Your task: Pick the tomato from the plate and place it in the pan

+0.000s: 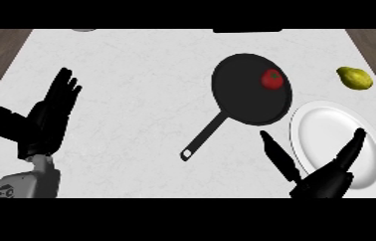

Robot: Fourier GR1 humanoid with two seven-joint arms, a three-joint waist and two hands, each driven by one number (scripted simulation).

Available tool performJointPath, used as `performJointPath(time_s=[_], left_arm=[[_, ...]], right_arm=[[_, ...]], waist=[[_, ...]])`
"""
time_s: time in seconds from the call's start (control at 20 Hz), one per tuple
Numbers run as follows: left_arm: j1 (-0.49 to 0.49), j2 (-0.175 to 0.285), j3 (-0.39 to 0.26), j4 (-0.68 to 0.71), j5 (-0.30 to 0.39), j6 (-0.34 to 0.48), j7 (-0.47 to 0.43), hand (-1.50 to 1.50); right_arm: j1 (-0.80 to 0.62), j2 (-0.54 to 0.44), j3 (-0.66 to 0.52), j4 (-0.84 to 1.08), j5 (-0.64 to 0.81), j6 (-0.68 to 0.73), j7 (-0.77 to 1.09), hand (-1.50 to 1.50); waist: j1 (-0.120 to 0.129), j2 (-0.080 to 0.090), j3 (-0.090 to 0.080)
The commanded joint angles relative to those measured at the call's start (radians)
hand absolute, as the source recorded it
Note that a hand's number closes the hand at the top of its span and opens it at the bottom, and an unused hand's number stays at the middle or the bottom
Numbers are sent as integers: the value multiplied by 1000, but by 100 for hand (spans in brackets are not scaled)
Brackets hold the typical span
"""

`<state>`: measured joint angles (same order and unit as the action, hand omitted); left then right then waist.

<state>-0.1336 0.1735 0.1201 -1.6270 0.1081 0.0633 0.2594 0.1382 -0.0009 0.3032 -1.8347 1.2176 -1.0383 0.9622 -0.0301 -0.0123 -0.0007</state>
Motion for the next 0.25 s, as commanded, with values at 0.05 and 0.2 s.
performJointPath(time_s=[0.05, 0.2], left_arm=[[24, 1, -11, -38, 17, -31, 9, 0], [-11, 5, -18, -57, 4, -16, 44, 0]], right_arm=[[196, 1, 174, -101, 182, -167, 134, -150], [241, 1, 230, -138, 292, -159, 205, -150]], waist=[[21, 9, 0], [21, 10, 0]])
